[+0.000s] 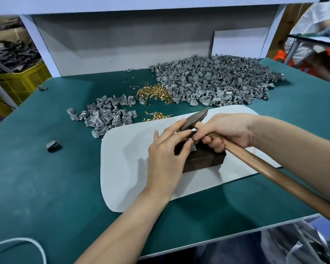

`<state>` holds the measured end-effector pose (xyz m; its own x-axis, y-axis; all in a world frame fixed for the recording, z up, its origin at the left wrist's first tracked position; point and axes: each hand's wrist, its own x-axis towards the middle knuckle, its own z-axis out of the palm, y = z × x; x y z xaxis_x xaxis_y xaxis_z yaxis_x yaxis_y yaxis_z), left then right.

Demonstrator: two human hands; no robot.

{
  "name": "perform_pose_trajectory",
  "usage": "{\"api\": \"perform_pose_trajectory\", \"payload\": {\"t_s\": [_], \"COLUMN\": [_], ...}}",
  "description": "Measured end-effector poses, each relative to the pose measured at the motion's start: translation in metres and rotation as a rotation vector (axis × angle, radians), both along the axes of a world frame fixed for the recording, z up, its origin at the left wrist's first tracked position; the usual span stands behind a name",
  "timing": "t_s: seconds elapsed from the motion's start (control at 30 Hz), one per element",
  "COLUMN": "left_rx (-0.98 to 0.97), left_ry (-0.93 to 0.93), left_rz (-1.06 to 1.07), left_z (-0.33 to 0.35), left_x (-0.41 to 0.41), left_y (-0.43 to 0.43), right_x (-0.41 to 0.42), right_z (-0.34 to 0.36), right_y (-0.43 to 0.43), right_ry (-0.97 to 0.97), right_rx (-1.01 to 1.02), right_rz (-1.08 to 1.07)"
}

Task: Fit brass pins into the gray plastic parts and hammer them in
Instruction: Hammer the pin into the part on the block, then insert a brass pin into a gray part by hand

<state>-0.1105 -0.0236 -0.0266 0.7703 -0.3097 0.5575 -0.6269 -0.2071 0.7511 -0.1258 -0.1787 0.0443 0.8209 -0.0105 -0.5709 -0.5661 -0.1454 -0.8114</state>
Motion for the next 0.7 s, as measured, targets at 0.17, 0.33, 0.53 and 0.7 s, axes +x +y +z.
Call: {"api": "perform_pose_trajectory", "payload": {"t_s": [0.17,0.33,0.53,0.7], "left_rx": [-0.019,-0.020,-0.105,-0.133], "left_ry": [-0.034,-0.115,-0.015,0.073], "left_rz": [0.001,0.038,0.043,-0.002], "left_z": [0.002,0.001,0.002,0.002], "left_x": [0.003,0.006,0.011,0.013], "left_y": [0.001,0.003,0.004,0.004], "right_x": [-0.001,0.000,0.012,0.029], "right_z": [0.001,-0.001,0.005,-0.012], "right_y": [0.002,0.003,-0.016,-0.048], "right_ry": [-0.058,-0.048,-0.087,-0.100], "right_rx": [0.020,0.058,-0.061,-0.403], "right_rz": [-0.023,0.034,-0.084,-0.285]}}
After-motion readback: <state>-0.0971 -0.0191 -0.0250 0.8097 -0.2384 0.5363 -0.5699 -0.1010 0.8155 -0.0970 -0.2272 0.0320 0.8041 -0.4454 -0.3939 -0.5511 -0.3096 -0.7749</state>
